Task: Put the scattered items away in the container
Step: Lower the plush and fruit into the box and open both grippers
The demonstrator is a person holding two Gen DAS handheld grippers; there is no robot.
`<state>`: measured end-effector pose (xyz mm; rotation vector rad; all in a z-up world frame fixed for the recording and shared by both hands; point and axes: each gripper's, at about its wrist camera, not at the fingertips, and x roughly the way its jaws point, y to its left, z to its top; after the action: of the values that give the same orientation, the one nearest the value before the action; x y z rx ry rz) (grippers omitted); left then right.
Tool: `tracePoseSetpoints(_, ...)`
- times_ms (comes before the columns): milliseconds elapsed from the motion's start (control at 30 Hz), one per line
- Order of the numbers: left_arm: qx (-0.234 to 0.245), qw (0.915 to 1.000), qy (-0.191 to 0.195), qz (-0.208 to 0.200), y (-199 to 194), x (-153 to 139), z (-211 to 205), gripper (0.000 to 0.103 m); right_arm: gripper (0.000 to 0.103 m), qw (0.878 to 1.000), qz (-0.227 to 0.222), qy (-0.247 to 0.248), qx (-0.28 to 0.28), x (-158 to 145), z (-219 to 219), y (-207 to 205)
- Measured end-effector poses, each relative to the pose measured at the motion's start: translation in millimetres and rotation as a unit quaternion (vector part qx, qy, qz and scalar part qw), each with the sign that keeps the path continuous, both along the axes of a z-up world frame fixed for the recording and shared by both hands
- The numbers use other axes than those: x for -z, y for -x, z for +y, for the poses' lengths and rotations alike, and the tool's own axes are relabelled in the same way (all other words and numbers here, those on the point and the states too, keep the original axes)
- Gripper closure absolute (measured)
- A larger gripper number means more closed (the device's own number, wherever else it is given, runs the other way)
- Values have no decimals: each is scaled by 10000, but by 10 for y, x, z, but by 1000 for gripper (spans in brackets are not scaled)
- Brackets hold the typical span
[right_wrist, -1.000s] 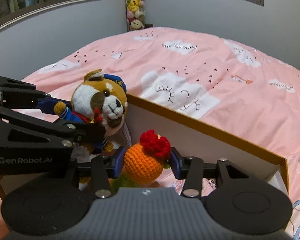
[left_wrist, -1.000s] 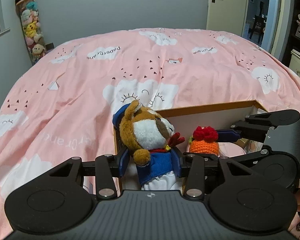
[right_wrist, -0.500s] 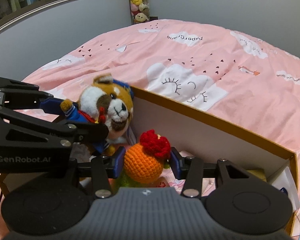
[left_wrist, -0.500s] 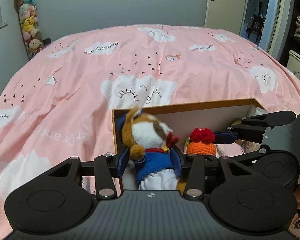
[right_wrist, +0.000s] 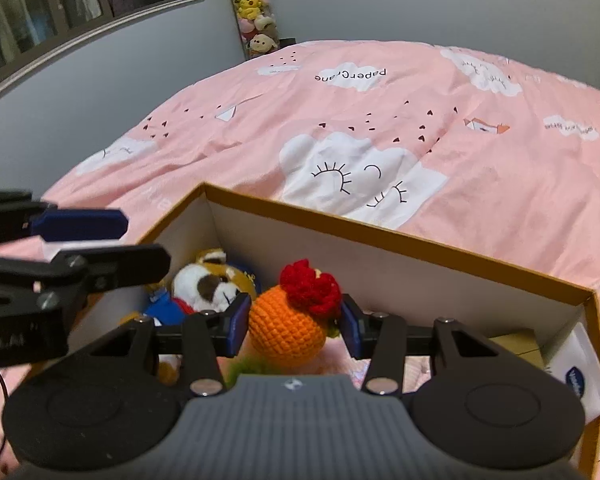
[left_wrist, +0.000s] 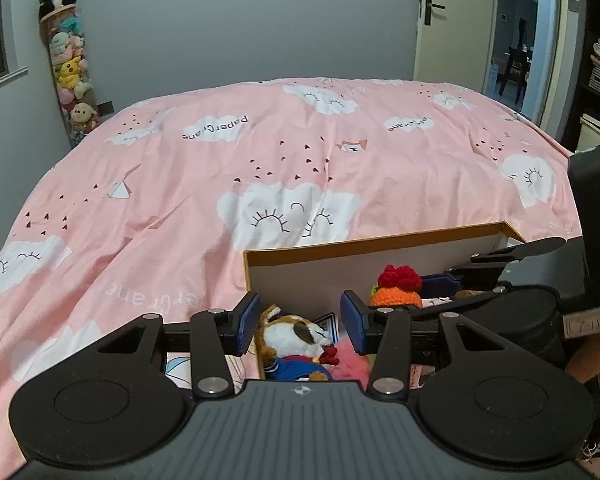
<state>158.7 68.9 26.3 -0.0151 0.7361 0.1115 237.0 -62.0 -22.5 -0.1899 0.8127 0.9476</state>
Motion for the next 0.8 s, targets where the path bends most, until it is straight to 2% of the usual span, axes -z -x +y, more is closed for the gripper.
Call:
tracePoseSetpoints(267, -10, 9999, 103, -29, 20, 24, 18, 50, 52, 10000, 33, 49, 31, -3, 78, -19)
tracePoseSetpoints(367, -8, 9999, 117, -20, 26, 45, 9, 50, 45, 10000, 65, 16, 56, -14, 61, -13)
tracePoseSetpoints(533, -7, 9999, 144, -87, 79, 29, -18, 50, 43, 9999, 76, -19, 109, -39, 16, 13)
tracePoseSetpoints(767, -217, 9981, 98, -568, 331, -67, -157, 41, 19, 9992, -195, -209, 268, -99, -167, 153)
tracePoseSetpoints(800, -244, 9978, 91, -610, 373, -74, -187, 41, 19, 9991, -233, -240, 252, -108, -196, 185)
